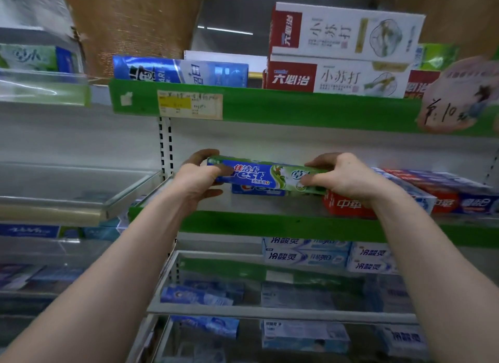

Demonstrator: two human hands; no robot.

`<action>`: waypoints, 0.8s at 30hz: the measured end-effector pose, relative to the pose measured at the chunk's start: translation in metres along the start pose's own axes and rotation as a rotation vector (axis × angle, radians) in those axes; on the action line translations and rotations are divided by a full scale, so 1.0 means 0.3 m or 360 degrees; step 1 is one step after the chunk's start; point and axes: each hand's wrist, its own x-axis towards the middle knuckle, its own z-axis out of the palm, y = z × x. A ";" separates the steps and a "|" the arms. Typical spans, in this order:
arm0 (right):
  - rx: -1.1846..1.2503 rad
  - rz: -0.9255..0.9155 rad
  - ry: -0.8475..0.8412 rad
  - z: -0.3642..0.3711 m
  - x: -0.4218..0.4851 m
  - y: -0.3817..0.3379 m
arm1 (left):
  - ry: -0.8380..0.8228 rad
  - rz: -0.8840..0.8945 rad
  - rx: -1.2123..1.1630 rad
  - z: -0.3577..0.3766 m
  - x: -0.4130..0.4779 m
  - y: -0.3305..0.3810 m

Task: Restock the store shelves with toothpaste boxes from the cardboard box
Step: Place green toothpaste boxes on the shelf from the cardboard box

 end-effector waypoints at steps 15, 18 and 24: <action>-0.0717 -0.0089 -0.0204 0.005 0.172 0.101 | 0.0004 0.0030 0.0967 0.074 0.095 -0.038; -0.0855 -0.0097 -0.0160 0.001 0.184 0.118 | -0.0003 0.0072 0.1094 0.098 0.105 -0.049; -0.0998 -0.0085 -0.0125 -0.001 0.192 0.121 | 0.0021 0.0122 0.1393 0.130 0.126 -0.057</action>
